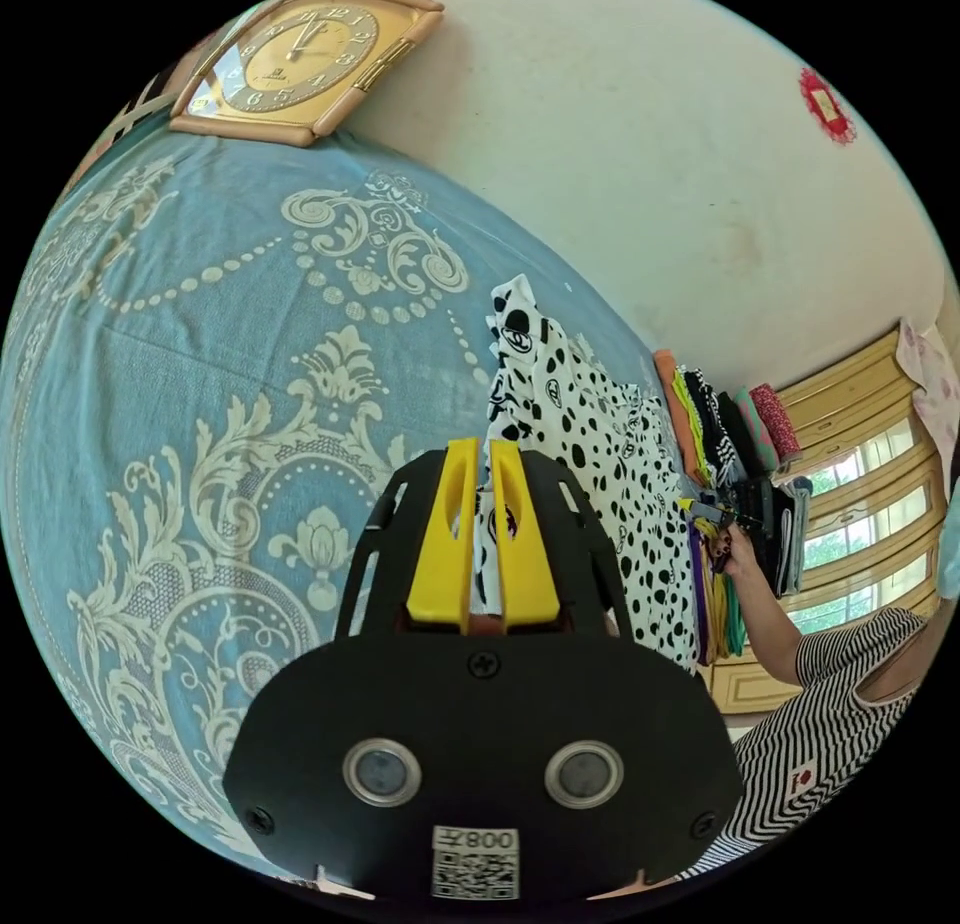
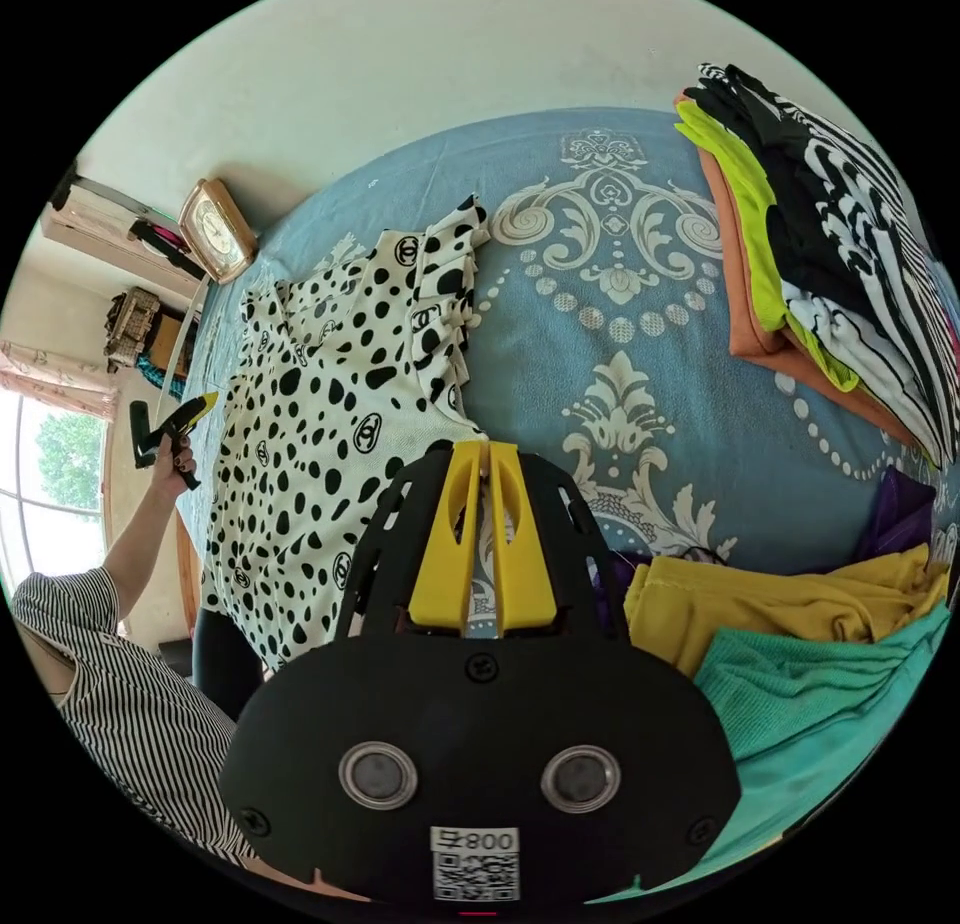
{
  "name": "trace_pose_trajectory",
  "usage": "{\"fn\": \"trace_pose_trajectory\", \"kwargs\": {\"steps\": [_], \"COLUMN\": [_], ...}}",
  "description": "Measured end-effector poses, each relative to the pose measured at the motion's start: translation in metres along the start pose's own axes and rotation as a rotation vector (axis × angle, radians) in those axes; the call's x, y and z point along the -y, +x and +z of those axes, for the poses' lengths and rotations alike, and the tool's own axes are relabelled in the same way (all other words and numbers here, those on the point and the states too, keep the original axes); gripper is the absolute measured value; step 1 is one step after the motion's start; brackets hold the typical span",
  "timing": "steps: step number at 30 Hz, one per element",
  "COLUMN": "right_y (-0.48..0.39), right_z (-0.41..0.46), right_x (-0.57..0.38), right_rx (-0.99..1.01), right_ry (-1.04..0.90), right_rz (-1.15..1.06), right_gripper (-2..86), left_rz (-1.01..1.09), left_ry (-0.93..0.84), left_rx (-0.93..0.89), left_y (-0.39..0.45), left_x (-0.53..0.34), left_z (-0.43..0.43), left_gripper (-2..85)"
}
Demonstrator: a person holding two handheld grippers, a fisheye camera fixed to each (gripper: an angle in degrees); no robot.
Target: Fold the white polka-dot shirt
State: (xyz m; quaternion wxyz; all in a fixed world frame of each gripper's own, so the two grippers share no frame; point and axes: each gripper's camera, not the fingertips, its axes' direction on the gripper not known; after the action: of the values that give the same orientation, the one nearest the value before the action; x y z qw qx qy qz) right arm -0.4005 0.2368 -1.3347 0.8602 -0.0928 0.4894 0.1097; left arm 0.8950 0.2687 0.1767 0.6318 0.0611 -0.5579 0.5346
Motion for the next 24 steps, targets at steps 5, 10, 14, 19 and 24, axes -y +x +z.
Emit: {"fn": "trace_pose_trajectory", "kwargs": {"steps": [5,10,14,19,24], "right_y": [-0.018,-0.037,-0.044,-0.144,-0.283], "right_z": [-0.023,-0.057,-0.083,-0.107,-0.078], "right_x": [0.002,0.007,0.006,0.057,0.150], "right_rx": [-0.009,0.025,0.045,0.104,-0.153], "right_ry": [0.016,0.066,0.147,0.191,-0.003], "right_rz": [0.014,0.075,0.178,-0.095,-0.541], "right_gripper": [0.8,1.0,0.4,0.2,0.1], "left_rz": [0.051,0.095,0.240,0.501,0.732], "left_ry": [-0.114,-0.024,-0.016,-0.161,-0.309], "left_rx": [0.094,0.075,-0.002,-0.053,-0.039], "left_y": [0.030,0.067,0.127,0.216,0.297], "left_x": [0.004,0.012,0.030,0.063,0.093], "left_z": [0.030,0.022,0.043,0.122,0.200], "left_gripper": [2.9,3.1,3.6,5.9,7.1]}}
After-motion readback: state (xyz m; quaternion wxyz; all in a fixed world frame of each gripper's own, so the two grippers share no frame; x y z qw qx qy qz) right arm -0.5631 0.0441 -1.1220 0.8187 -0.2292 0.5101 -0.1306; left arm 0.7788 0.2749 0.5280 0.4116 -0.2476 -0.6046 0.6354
